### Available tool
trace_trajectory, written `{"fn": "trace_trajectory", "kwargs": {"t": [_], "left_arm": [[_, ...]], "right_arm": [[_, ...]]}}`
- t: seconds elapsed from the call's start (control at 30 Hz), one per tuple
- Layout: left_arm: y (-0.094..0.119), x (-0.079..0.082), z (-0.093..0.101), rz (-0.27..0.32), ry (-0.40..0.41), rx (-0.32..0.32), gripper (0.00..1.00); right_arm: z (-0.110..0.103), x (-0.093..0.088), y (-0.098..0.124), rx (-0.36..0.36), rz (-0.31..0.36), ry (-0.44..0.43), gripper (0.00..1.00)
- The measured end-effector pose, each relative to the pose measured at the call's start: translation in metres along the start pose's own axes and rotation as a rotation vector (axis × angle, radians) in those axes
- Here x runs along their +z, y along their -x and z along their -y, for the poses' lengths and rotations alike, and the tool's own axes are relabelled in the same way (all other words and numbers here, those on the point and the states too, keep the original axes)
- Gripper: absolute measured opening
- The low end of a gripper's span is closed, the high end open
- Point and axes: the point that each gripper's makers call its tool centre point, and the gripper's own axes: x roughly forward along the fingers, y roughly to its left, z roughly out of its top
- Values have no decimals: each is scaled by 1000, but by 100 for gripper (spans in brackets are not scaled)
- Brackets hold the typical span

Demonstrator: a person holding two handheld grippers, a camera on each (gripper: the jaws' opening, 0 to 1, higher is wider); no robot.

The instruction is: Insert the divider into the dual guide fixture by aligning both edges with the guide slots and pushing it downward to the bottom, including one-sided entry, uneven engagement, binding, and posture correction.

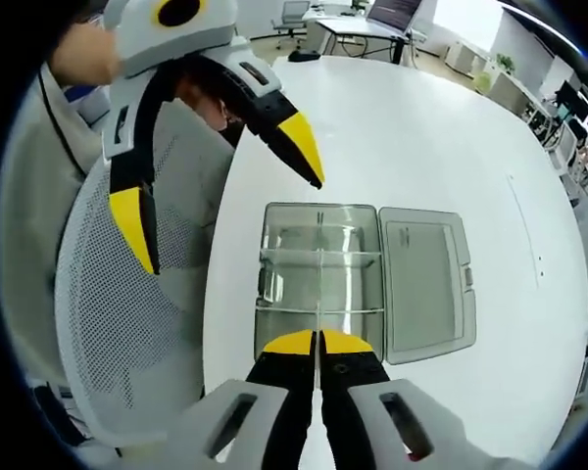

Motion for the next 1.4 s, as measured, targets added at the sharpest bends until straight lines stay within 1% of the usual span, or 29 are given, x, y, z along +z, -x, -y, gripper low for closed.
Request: {"fn": "trace_trajectory", "kwargs": {"t": [0.73,0.97,1.07,1.2,1.4], "left_arm": [[0,-2,-2,5,23,4,68],[0,-2,-1,4,27,4,68],[-1,-2,-2,4,27,3,68],[-1,-2,-3,5,27,4,68],[-1,-2,-4,4,28,5,67]], "right_arm": [[3,-6,-8,10,-7,-18,0],[2,-6,-8,16,-8,-11,0],[1,-7,-9,16,-15,22,0],[1,-9,-11,12,-25,20,0],[2,-9,-13,12,-21,20,0]]}}
